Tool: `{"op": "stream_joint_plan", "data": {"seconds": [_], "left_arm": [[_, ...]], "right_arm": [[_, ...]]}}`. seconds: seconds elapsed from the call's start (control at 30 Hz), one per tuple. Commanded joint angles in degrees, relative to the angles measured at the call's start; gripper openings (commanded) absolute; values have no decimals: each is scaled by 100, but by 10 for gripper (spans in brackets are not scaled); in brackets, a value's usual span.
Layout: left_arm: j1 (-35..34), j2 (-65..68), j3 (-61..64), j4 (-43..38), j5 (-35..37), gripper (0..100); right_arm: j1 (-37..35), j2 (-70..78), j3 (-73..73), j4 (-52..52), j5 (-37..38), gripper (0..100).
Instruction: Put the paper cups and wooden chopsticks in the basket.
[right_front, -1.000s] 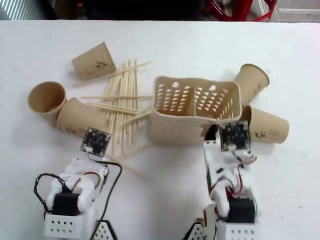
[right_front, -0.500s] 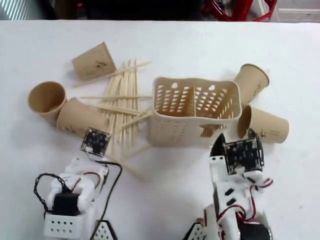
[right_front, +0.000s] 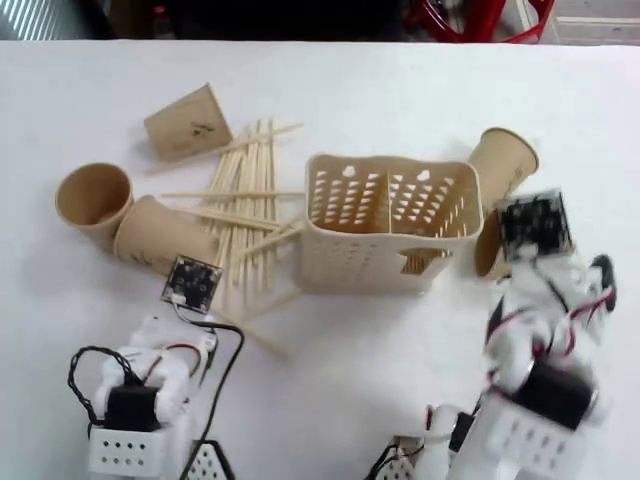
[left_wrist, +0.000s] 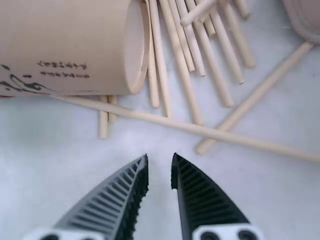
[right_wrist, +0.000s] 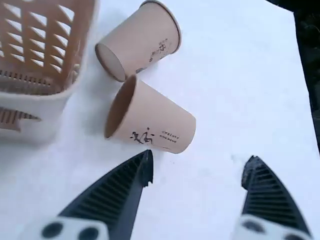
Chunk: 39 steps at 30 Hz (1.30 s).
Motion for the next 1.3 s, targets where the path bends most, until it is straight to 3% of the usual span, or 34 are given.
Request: {"op": "stream_joint_plan", "data": {"seconds": [0.0, 0.13, 0.3, 0.83, 1.27], "left_arm": [[-31, -31, 0, 26, -18, 95], [-31, -31, 0, 26, -18, 95], [-31, -31, 0, 26, -18, 95], [-31, -31, 0, 26, -18, 95], [-31, -31, 0, 26, -18, 95]], "right_arm": [[576, 1059, -246, -910, 255, 286], [954, 2431, -237, -1596, 264, 286], [585, 3653, -343, -2097, 229, 286], [-813, 3178, -422, -1912, -1064, 286], [-725, 4787, -580, -2958, -1152, 286]]}}
